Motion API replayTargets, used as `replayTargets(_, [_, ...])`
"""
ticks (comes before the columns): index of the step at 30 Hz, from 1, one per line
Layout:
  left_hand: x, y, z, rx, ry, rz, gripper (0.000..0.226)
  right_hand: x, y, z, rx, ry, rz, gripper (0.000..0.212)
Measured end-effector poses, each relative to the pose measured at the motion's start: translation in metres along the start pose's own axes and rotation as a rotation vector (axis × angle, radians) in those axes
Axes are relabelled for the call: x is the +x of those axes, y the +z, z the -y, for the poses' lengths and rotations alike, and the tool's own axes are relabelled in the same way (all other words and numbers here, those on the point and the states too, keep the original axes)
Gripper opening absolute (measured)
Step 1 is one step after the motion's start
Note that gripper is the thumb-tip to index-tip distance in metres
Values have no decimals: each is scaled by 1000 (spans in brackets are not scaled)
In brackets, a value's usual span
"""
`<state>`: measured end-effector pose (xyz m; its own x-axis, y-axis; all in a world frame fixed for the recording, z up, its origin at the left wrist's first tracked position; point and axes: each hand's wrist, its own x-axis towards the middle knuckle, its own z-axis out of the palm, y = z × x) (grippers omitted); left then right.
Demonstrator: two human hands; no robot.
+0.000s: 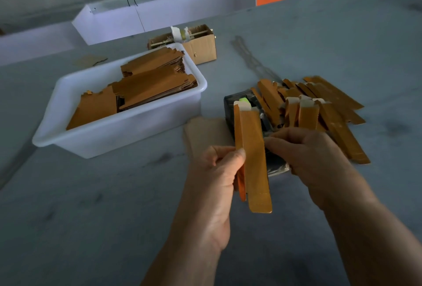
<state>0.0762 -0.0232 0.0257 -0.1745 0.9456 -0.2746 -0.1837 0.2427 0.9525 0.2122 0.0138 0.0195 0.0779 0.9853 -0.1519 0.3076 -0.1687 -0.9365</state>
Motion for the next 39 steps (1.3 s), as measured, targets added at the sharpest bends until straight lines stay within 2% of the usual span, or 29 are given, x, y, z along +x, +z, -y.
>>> replayTargets(4, [0,3,1,1,-15,9,12,1,4,0,124,29,6,11])
replayTargets(11, [-4,0,5,-7,3,37,16,-5,1,-7,691,95,89,22])
replayTargets(13, [-4,-1,5,-16,-6,44,16,-8,-1,-9,578,61,63,15])
replayTargets(17, [-6,-3,5,-24,-17,56,13,-15,4,-15,160,-79,-174,12])
replayTargets(22, [-7,-2,3,-81,14,43,11,-21,9,-18,-29,-198,-288,17])
replayTargets(26, [-4,1,0,-92,48,89,10,-23,13,-19,-99,-210,-309,20])
replayTargets(32, [-1,4,2,20,89,94,10,-29,16,-22,-142,-228,-319,23])
replayTargets(39, [-2,6,0,248,192,95,9,-33,21,-26,-34,-262,-302,16])
